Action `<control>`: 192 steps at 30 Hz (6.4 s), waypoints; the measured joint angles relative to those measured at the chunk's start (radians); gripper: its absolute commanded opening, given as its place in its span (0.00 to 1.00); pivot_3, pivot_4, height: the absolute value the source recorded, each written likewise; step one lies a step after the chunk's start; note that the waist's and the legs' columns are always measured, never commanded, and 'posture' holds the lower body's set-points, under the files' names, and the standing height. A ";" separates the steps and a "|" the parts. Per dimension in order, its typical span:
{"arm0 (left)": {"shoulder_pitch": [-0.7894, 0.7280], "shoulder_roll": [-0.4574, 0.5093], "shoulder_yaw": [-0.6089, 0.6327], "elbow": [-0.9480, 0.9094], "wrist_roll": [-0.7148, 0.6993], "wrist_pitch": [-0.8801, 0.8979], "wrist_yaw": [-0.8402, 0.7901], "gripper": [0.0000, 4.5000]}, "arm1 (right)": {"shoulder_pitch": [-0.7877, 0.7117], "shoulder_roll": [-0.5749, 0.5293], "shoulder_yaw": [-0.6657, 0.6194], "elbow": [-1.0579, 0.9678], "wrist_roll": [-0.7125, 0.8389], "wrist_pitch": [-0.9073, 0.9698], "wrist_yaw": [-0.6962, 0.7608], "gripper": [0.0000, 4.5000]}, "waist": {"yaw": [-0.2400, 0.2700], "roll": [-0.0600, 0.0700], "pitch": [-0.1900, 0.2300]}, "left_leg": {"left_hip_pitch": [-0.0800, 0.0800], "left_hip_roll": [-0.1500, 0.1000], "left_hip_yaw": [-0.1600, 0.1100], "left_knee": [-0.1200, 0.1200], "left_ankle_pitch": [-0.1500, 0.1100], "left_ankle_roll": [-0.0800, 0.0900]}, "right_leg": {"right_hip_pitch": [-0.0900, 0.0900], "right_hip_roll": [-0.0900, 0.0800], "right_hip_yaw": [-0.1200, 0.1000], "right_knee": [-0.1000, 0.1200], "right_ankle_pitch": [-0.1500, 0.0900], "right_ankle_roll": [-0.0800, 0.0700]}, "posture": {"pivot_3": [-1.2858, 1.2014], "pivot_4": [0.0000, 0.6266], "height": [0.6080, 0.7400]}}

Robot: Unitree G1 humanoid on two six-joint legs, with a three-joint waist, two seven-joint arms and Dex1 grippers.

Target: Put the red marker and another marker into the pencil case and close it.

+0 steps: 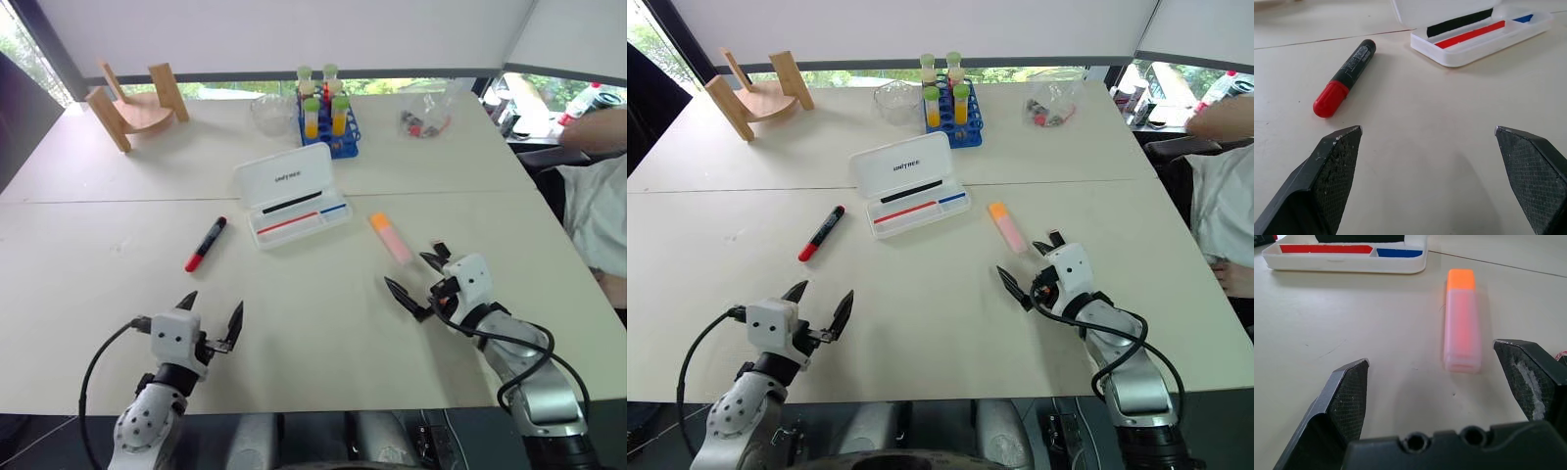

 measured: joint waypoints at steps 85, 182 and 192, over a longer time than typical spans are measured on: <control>-0.889 0.436 -0.237 0.785 -0.001 -0.110 -1.102 0.21 | -0.455 -0.368 -0.063 -0.206 0.558 0.518 0.262 1.00 | 0.000 -0.001 0.006 | -0.003 0.000 -0.001 0.002 -0.001 0.002 | -0.002 0.000 -0.002 0.002 0.001 0.001 | 0.52 0.24 1.00; -1.035 0.422 -0.177 0.628 -0.130 0.091 -1.065 0.99 | -0.473 -0.408 0.050 -0.219 0.490 0.578 0.119 1.00 | -0.014 -0.007 0.016 | -0.007 0.002 -0.002 0.002 -0.001 0.002 | -0.007 0.001 -0.002 0.003 0.001 0.001 | 0.52 0.24 1.00; -0.686 0.661 0.201 0.190 -0.461 0.426 -1.007 0.99 | -0.596 -0.188 0.210 0.045 0.290 0.780 -0.135 1.00 | -0.030 -0.006 0.017 | -0.007 0.002 -0.002 0.001 0.000 0.001 | -0.008 0.000 -0.002 0.003 0.001 0.001 | 0.52 0.24 1.00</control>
